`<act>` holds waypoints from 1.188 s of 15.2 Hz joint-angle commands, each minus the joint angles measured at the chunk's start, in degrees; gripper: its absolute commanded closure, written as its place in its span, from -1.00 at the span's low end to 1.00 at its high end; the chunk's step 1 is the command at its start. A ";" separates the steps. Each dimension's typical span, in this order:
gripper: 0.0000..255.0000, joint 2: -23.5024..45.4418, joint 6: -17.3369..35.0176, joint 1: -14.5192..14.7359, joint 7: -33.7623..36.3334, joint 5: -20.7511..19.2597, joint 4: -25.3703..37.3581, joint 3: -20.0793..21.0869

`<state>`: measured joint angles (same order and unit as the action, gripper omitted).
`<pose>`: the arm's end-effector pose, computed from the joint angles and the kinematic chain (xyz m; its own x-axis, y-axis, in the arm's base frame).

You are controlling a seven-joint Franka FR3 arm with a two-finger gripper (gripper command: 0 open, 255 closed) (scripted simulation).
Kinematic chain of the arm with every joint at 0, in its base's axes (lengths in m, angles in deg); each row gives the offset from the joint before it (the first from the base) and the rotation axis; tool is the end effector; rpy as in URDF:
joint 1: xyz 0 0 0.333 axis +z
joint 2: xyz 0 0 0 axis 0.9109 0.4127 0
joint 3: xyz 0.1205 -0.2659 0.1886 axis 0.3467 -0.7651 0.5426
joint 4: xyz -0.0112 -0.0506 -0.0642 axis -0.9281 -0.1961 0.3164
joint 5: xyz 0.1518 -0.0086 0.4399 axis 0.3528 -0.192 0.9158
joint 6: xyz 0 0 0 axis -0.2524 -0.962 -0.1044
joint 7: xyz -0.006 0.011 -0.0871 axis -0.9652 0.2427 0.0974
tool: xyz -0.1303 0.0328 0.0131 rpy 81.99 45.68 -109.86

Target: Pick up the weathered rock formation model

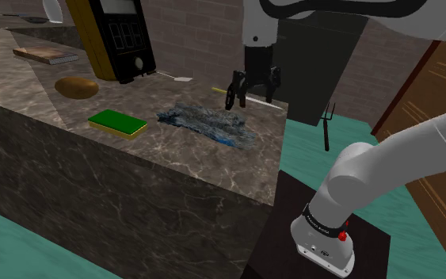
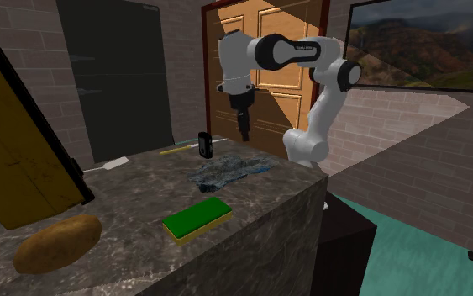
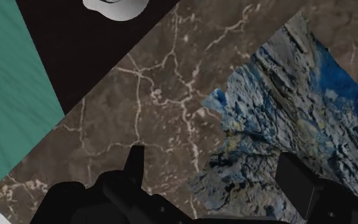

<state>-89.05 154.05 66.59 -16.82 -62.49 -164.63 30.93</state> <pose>0.3998 0.0915 0.5791 0.8891 -0.4257 -0.1679 -0.4119 -0.9043 0.1118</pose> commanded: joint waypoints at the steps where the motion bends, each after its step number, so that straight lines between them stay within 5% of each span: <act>1: -1.00 4.45 -0.16 -0.28 5.25 1.82 3.61 2.18; 10: -1.00 24.76 -1.23 -0.43 27.45 6.05 21.84 9.24; 18: -1.00 46.13 -4.30 2.49 46.23 5.94 44.66 11.52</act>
<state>-46.08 150.60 68.62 26.97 -56.36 -123.78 42.41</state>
